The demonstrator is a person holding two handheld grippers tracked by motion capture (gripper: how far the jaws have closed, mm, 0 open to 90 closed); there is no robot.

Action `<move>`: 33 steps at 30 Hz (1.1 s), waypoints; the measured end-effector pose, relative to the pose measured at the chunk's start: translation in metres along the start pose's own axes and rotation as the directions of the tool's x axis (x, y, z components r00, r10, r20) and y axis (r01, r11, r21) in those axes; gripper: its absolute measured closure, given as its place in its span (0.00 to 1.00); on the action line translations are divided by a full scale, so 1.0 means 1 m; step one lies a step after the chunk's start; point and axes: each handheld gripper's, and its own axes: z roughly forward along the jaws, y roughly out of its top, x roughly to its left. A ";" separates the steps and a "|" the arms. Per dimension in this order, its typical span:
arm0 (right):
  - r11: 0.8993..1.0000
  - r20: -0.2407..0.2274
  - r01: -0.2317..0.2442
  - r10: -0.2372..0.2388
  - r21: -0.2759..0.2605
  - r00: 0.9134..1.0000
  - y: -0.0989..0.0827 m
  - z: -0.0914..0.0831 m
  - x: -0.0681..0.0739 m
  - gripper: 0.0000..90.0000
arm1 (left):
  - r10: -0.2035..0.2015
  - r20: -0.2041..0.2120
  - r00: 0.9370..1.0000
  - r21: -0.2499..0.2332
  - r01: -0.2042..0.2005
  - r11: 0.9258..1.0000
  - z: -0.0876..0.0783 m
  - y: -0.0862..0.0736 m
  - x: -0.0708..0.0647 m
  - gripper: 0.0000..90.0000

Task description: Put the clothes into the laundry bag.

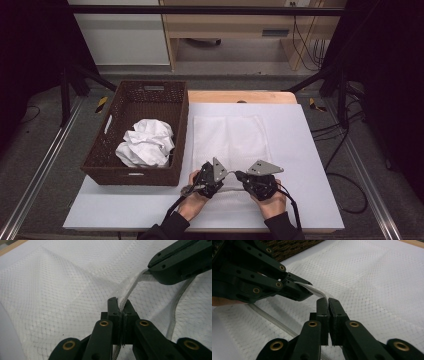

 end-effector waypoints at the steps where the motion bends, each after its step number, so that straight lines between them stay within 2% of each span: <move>1: 1.000 0.002 -0.004 0.004 0.000 1.000 0.000 0.000 0.000 0.90 | -0.004 0.001 1.000 -0.004 0.004 1.000 -0.001 0.000 0.001 0.96; 4: 1.000 0.026 -0.004 0.004 0.005 1.000 0.000 0.000 -0.001 0.73 | -0.028 0.010 1.000 -0.020 0.028 0.999 -0.003 0.002 0.004 0.96; 6: 1.000 0.028 -0.007 0.006 0.029 1.000 0.000 0.003 -0.001 0.69 | -0.026 0.012 1.000 -0.028 0.026 0.999 -0.005 0.003 0.005 0.96; 9: 0.999 0.060 0.014 -0.017 0.052 0.998 -0.002 0.009 0.000 0.66 | -0.022 0.024 0.999 -0.033 0.023 0.999 -0.007 0.003 0.004 0.96; 11: 0.997 0.087 0.022 -0.028 0.070 0.996 -0.002 0.012 -0.001 0.77 | -0.018 0.032 0.999 -0.031 0.019 0.999 -0.007 0.002 0.003 0.96; 13: 0.998 0.077 -0.006 0.002 0.062 0.997 -0.002 0.013 -0.003 0.91 | -0.022 0.046 0.999 -0.036 0.024 0.999 -0.008 0.000 0.002 0.93; 15: 0.998 0.069 -0.007 0.003 0.059 0.998 -0.001 0.012 -0.004 0.97 | -0.035 0.054 0.998 -0.037 0.037 0.999 -0.011 -0.001 0.001 0.85; 18: 0.997 0.081 -0.041 0.037 0.058 0.996 0.000 0.010 -0.004 0.98 | -0.067 0.084 0.994 -0.069 0.072 0.995 -0.025 -0.001 0.001 0.77; 20: 0.997 0.085 -0.052 0.048 0.048 0.995 0.000 0.009 -0.005 0.98 | -0.068 0.094 0.993 -0.096 0.077 0.992 -0.036 -0.002 0.000 0.77; 23: 0.997 0.081 -0.061 0.057 0.039 0.995 0.000 0.008 -0.005 0.98 | -0.072 0.118 0.990 -0.125 0.087 0.988 -0.054 -0.009 -0.004 0.86; 27: 0.996 0.078 -0.082 0.080 0.023 0.994 0.001 0.007 -0.004 0.98 | -0.080 0.142 0.987 -0.097 0.094 0.991 -0.061 -0.026 -0.012 0.97; 30: 0.997 0.078 -0.074 0.074 0.007 0.994 0.002 0.006 -0.003 0.98 | -0.076 0.131 0.988 -0.057 0.084 0.995 -0.056 -0.040 -0.016 0.99; 33: 0.997 0.078 -0.077 0.077 -0.005 0.994 0.004 0.005 -0.002 0.98 | -0.106 0.133 0.985 -0.020 0.109 0.994 -0.047 -0.057 -0.017 0.99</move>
